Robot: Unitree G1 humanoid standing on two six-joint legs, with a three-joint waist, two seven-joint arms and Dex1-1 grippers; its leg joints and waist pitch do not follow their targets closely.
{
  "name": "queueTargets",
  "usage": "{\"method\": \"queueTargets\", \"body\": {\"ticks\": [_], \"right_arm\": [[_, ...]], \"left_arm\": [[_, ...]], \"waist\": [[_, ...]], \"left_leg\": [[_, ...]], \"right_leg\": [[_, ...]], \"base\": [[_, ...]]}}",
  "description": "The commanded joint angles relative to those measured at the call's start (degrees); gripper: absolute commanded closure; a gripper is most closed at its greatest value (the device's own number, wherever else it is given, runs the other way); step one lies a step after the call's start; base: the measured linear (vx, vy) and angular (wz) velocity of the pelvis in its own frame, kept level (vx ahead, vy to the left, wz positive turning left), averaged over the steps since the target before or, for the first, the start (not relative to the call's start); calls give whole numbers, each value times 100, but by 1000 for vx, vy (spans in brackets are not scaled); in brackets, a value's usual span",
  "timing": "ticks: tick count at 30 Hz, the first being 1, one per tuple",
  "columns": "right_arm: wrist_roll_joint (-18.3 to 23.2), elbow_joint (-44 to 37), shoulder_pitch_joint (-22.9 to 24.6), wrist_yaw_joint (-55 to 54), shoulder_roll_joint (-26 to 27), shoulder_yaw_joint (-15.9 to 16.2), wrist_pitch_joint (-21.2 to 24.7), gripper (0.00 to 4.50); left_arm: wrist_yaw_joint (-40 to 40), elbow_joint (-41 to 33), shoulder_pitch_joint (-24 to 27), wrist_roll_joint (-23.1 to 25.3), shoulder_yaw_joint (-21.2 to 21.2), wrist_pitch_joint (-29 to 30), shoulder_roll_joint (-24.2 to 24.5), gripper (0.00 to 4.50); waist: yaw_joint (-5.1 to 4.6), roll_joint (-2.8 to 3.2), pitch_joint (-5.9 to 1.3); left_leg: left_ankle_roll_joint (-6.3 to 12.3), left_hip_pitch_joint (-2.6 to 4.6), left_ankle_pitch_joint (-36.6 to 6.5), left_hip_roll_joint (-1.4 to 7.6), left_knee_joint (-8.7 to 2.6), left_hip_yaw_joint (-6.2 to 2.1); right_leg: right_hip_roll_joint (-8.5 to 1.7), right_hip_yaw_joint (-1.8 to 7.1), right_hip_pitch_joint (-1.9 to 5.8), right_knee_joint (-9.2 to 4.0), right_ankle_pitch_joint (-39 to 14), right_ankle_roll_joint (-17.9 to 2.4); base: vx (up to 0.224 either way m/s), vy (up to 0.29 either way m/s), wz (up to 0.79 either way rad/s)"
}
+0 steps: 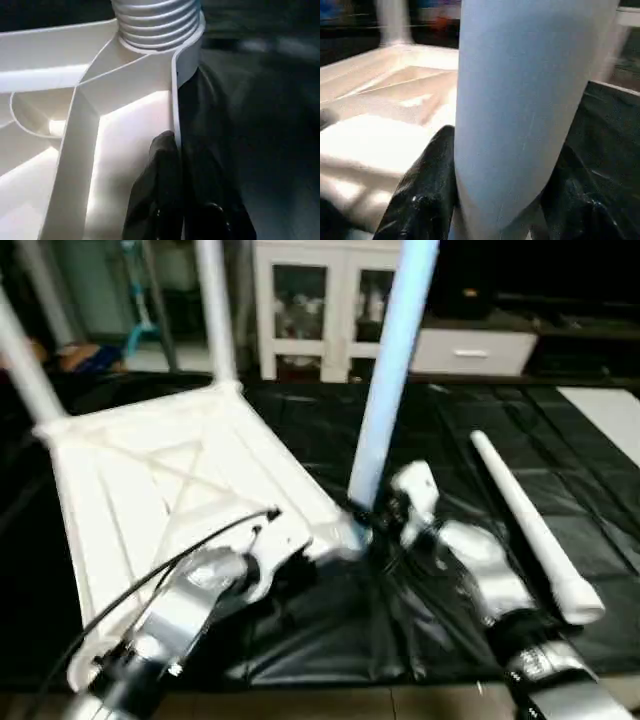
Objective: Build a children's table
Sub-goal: Insert table leg to table base
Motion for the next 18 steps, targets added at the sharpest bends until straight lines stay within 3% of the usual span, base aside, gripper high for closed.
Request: {"method": "queueTargets", "body": {"ticks": [1, 3, 5, 7, 10, 11, 12, 15, 18], "right_arm": [[-409, 1064, 127, -1378, -304, -419, 727, 268], [-398, 1220, -40, -1763, -188, -490, 798, 268], [-353, 1352, -189, -2199, -67, -592, 829, 268], [-376, 1491, -360, -2839, 107, -686, 798, 268], [-448, 1560, -433, -3233, 209, -676, 730, 268], [-456, 1567, -442, -3287, 226, -675, 720, 268], [-456, 1567, -442, -3287, 226, -675, 720, 268], [-475, 1710, -570, -3674, 474, -649, 716, 268], [-468, 1726, -622, -3709, 604, -636, 659, 268]], "left_arm": [[195, 105, -88, 62, 75, 35, -17, 450], [486, 300, -288, 146, 157, 39, -163, 450], [873, 478, -474, 205, 280, 64, -373, 450], [1508, 693, -703, 300, 480, 168, -707, 450], [1940, 832, -827, 367, 599, 161, -909, 450], [1997, 854, -845, 376, 611, 155, -937, 450], [1997, 854, -845, 376, 611, 155, -937, 450], [2373, 1067, -1000, 370, 708, 77, -1217, 450], [2440, 1108, -1030, 355, 714, 47, -1267, 450]], "waist": [[-26, 65, -94], [-36, 95, -73], [-7, 72, -44], [-5, 70, -24], [33, 79, -79], [55, 53, -92], [76, 46, -97], [106, 16, -88], [111, 27, -108]], "left_leg": [[-279, -18, -3621, 289, -588, -277], [-290, -2, -3660, 296, -585, -266], [-206, 56, -3686, 284, -542, -219], [-190, 63, -3585, 281, -525, -202], [-149, 0, -3198, 297, -522, -200], [-88, -59, -2852, 293, -520, -158], [-49, -64, -2702, 293, -511, -135], [96, -50, -2460, 280, -479, -67], [91, -81, -2333, 304, -491, -69]], "right_leg": [[-473, 164, 57, -494, -2785, -631], [-460, 131, 26, -506, -2550, -720], [-481, 105, -16, -565, -2694, -739], [-487, 104, -38, -577, -2786, -736], [-500, 123, 38, -528, -2293, -806], [-492, 146, 62, -493, -1862, -898], [-494, 154, 71, -481, -1710, -938], [-490, 131, 41, -496, -1997, -912], [-491, 124, 61, -467, -1851, -890]], "base": [[0, 0, 0], [0, 0, 0], [0, 0, 0], [0, 0, 0], [0, 0, 0], [0, 0, 0], [0, 0, 0], [0, 0, 0], [0, 0, 0]]}}
